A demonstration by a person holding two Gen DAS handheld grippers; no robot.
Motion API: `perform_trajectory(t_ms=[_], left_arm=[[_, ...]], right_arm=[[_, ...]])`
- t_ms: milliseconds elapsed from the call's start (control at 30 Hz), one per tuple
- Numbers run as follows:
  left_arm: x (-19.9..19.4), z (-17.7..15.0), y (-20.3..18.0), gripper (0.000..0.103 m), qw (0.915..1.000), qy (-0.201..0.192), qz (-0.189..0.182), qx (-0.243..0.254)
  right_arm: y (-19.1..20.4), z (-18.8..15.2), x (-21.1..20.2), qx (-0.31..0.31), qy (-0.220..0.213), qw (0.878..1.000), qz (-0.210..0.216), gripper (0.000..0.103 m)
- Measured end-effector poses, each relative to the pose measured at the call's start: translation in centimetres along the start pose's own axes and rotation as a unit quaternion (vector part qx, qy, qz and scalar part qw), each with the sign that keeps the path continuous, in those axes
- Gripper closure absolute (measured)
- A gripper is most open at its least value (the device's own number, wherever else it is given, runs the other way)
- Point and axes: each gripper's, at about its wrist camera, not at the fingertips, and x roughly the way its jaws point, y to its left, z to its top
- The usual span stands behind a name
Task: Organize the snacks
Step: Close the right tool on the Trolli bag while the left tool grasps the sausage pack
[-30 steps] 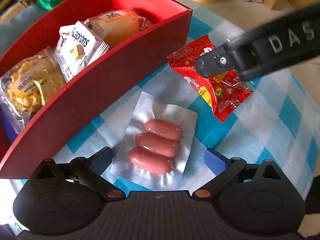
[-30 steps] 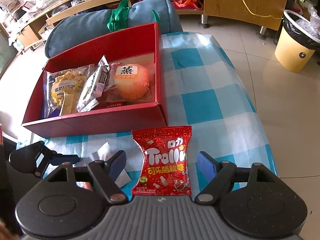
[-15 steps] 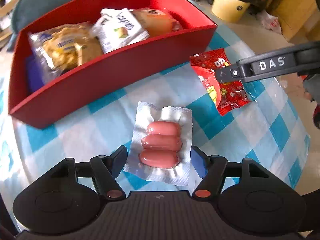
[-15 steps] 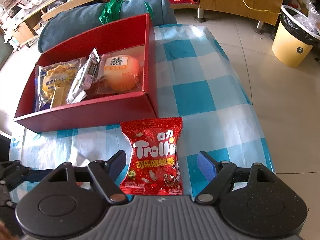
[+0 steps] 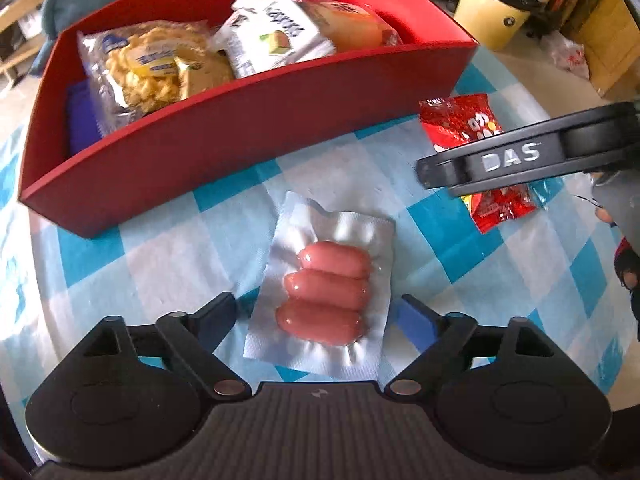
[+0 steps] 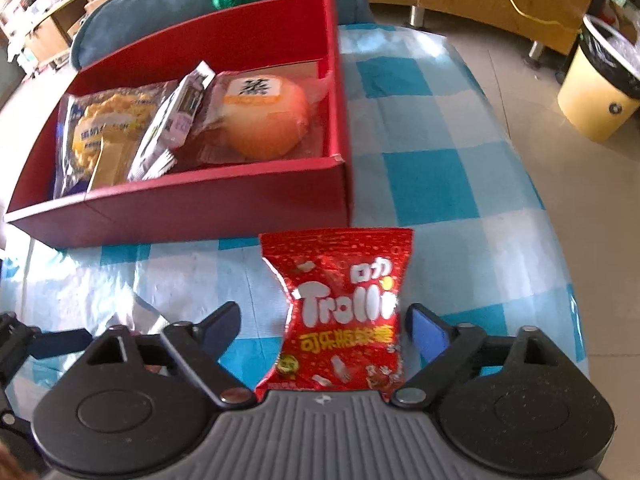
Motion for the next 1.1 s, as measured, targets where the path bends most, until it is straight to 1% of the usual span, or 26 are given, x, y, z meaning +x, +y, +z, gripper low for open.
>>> perform_trajectory(t_ms=[33,100,133,167,200,233,267,300,333,467,700,833,1033,1100], left_arm=[[0.3,0.1,-0.4,0.012,0.9999,-0.001,0.008,0.008],[0.2,-0.2,-0.8,0.014,0.9997,-0.003,0.019,0.017],[0.1,-0.2,-0.8,0.017,0.9997,-0.005,0.018,0.015],[0.1,-0.2,-0.8,0.024,0.9997,-0.007,0.017,0.014],[-0.2,-0.2,-0.7,0.025,0.9997,-0.008,0.017,0.012],[-0.4,-0.3,-0.5,0.026,0.9998,-0.007,0.018,0.01],[-0.5,-0.4,-0.2,0.026,0.9999,-0.005,0.015,0.003],[-0.6,-0.5,0.0,0.027,0.9999,-0.003,0.012,-0.001],[-0.8,-0.6,0.2,0.027,0.9999,-0.003,0.012,-0.002],[-1.6,-1.0,0.7,0.028,0.9999,-0.001,0.008,-0.012],[-3.0,-1.7,1.3,0.028,0.9995,-0.011,0.001,-0.03],[-3.4,-2.4,1.4,0.028,0.9994,-0.013,0.003,-0.031],[-2.7,-3.2,1.7,0.028,0.9992,-0.006,0.011,-0.038],[-2.2,-3.3,1.6,0.027,0.9993,-0.003,0.016,-0.035]], right_arm=[[0.2,-0.1,0.1,-0.005,-0.001,1.0,-0.001,0.01],[0.7,-0.5,0.2,-0.022,-0.003,1.0,-0.01,0.01],[1.0,-0.6,0.3,-0.031,-0.003,0.999,-0.017,0.012],[1.3,-0.8,0.1,-0.037,-0.004,0.999,-0.024,0.015],[1.4,-1.0,-0.1,-0.041,-0.007,0.999,-0.027,0.021],[1.5,-1.2,-0.4,-0.041,-0.01,0.999,-0.026,0.032],[1.6,-1.3,-0.7,-0.043,-0.012,0.999,-0.027,0.039],[1.6,-1.4,-1.1,-0.043,-0.014,0.999,-0.024,0.049],[1.7,-1.6,-1.4,-0.041,-0.013,0.999,-0.025,0.052],[2.8,-2.7,-2.1,-0.06,-0.009,0.998,-0.031,0.054],[4.1,-4.9,-3.8,-0.066,-0.012,0.998,-0.016,0.056],[4.5,-6.0,-4.7,-0.065,-0.014,0.998,-0.007,0.057],[4.8,-7.0,-3.8,-0.077,-0.003,0.997,-0.018,0.057],[4.9,-7.3,-3.4,-0.083,0.004,0.996,-0.017,0.055]])
